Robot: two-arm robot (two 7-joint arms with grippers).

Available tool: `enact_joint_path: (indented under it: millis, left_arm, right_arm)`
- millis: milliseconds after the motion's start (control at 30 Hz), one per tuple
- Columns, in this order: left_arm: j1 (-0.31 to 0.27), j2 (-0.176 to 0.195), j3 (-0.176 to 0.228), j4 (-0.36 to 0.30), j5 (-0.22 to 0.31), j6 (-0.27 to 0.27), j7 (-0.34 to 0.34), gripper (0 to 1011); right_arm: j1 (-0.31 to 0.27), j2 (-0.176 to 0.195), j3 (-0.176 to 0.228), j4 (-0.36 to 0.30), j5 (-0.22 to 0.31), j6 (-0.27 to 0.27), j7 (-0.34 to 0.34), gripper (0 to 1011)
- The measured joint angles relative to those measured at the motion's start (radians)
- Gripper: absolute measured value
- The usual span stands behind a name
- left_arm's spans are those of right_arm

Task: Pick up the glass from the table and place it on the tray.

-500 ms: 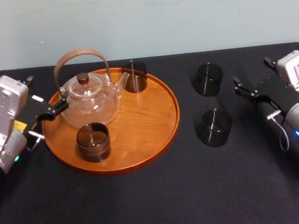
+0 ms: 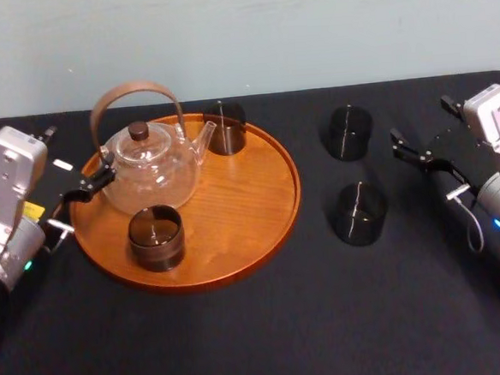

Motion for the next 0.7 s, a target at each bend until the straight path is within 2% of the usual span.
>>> enact_joint_path:
  millis: [700]
  left_arm:
    - [0.000,0.000,0.000,0.000,0.000,0.000,0.000,1010]
  right_arm:
    - [0.000,0.000,0.000,0.000,0.000,0.000,0.000,1002]
